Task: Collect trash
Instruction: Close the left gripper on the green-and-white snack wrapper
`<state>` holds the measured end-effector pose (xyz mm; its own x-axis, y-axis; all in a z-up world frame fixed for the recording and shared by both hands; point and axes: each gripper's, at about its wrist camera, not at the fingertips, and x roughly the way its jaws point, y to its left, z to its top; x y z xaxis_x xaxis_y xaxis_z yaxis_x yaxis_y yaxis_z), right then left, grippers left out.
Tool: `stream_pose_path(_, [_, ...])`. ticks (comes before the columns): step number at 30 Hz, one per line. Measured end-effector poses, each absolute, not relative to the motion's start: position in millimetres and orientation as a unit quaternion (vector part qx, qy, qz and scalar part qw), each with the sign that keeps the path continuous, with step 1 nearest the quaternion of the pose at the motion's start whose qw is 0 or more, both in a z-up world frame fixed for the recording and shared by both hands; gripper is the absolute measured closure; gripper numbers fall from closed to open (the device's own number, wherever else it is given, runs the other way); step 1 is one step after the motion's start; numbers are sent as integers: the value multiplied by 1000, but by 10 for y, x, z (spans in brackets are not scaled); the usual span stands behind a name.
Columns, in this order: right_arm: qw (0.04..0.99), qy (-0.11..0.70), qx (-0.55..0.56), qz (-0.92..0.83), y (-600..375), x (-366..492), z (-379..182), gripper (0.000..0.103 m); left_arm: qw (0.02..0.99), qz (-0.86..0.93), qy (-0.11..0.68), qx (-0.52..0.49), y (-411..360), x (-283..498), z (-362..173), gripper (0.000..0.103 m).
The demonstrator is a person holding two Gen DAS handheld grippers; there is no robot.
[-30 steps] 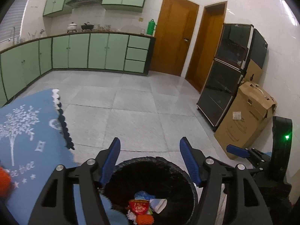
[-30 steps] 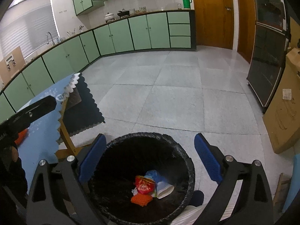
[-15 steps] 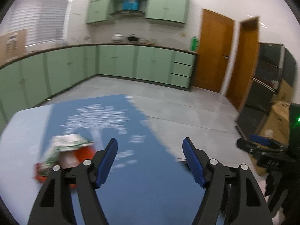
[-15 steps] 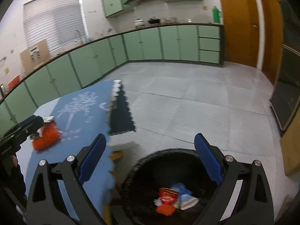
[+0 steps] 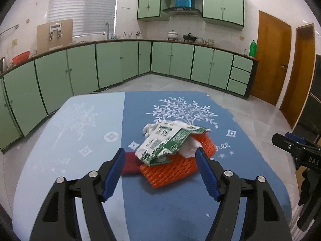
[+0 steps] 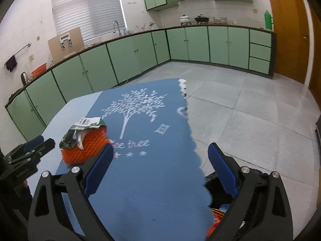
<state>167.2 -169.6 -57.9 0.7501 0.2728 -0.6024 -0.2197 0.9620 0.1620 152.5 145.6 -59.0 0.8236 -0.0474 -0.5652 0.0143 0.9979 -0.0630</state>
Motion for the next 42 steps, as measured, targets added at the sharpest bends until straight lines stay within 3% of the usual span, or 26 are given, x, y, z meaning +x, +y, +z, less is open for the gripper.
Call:
stream_pose_path(23, [928, 348, 31, 132, -1491, 1874, -713, 11, 943, -21, 333, 12, 1322, 2151, -819, 33])
stream_pose_path(26, [926, 351, 30, 134, -1469, 1893, -720, 11, 944, -27, 328, 0, 1339, 2152, -792, 43])
stream_pose_path(30, [925, 352, 29, 139, -1426, 1910, -730, 11, 946, -40, 322, -21, 1386, 2128, -756, 63])
stream_pose_path(36, [924, 352, 20, 147, -1334, 1924, -726, 11, 948, -51, 308, -56, 1490, 2041, -657, 66])
stream_pose_path(40, [923, 354, 19, 152, -1286, 1922, -727, 11, 950, -48, 303, -57, 1522, 2019, -588, 79])
stream_pose_path(42, [922, 354, 18, 155, -1258, 1920, -729, 11, 948, -42, 308, -64, 1557, 2060, -608, 80])
